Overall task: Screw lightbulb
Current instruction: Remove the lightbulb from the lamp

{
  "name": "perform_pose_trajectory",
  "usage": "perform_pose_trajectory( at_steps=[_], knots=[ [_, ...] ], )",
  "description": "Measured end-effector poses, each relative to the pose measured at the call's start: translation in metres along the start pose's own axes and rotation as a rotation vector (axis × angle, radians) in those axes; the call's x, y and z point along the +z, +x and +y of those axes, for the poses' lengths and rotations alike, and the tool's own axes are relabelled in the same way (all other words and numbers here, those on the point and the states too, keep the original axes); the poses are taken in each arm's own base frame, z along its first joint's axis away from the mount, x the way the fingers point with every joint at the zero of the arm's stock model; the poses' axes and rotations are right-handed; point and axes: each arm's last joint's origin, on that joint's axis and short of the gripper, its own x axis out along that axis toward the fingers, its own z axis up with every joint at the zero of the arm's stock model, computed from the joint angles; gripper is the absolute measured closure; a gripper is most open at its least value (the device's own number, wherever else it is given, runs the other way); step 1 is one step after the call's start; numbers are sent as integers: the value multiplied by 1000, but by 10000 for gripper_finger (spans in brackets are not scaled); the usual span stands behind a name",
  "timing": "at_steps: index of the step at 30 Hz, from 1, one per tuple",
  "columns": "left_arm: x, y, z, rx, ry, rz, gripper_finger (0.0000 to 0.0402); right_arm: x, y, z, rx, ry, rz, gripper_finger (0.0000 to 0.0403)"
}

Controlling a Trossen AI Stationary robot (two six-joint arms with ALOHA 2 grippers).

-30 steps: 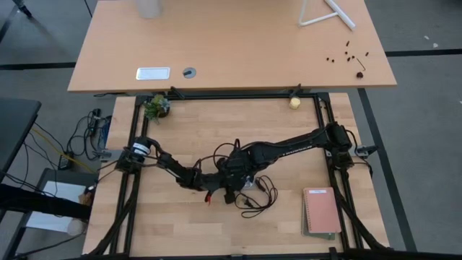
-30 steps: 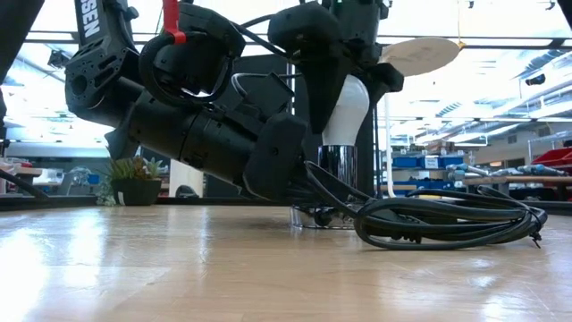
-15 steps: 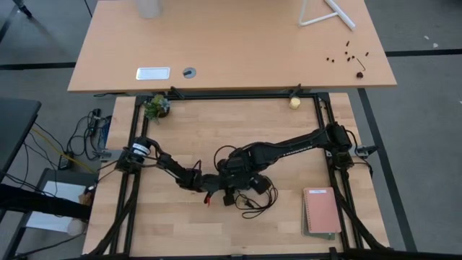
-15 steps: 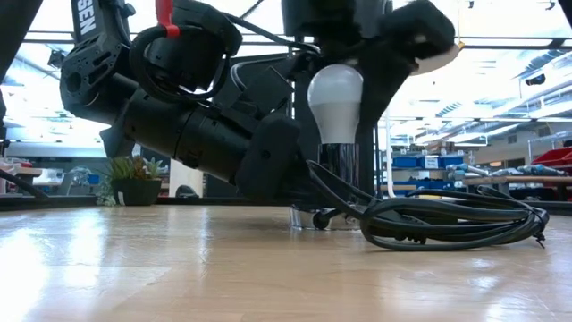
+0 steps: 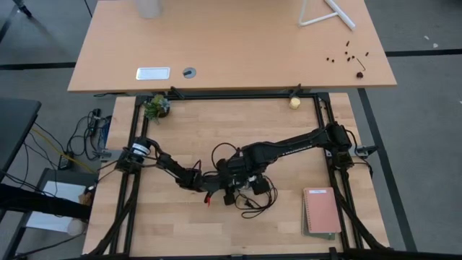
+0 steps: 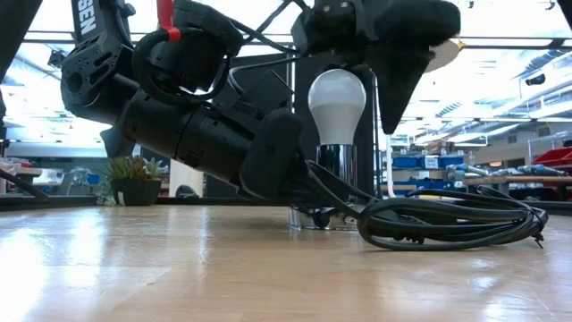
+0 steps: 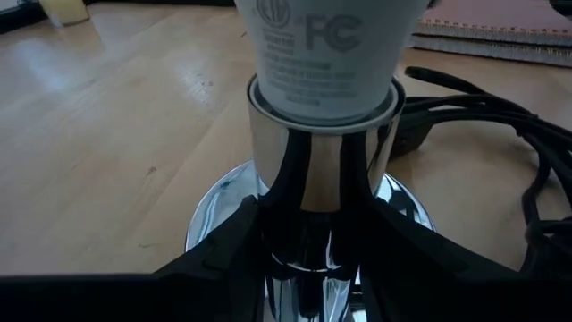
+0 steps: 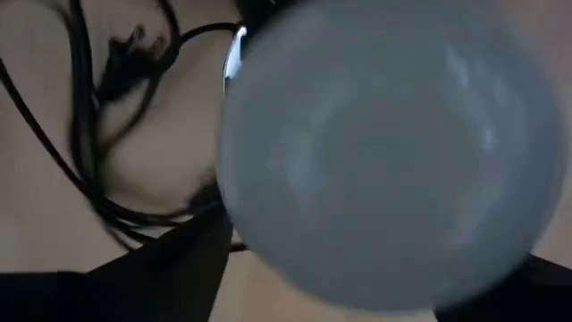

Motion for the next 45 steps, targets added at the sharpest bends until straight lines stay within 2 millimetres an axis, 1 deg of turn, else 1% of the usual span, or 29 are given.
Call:
perform_pose_trajectory(
  at_steps=[4,8,12,16,20,25,32,33,35,37,38,41,45],
  knots=[
    [0,0,0,4,-26,-2,218,-1,0,2,60,304,15,51],
    [0,0,0,6,-27,-3,218,5,0,1,65,510,-38,36],
    [0,0,0,7,-34,0,218,11,-1,-1,26,645,-115,32],
    [0,0,0,11,-59,0,218,17,-1,-3,43,759,-177,36],
    [0,0,0,10,-63,-1,218,16,0,-9,14,863,-184,40],
    [0,0,0,9,-79,-2,218,15,0,-15,-5,914,-194,61],
    [-1,0,0,9,-81,-2,218,16,0,-16,18,911,-189,136],
    [-1,0,0,9,-80,-2,218,16,0,-16,24,904,-186,145],
    [-1,0,0,9,-79,-1,218,16,0,-15,42,855,-179,147],
    [-1,0,0,8,-74,-1,218,16,0,-15,56,756,-175,147],
    [-1,0,0,6,-68,0,218,16,0,-15,55,677,-176,147],
    [-1,0,-1,3,-57,1,218,16,0,-12,40,365,-181,140],
    [-1,-1,-2,-8,-16,2,218,16,0,-5,29,-179,-182,116]
  ],
)
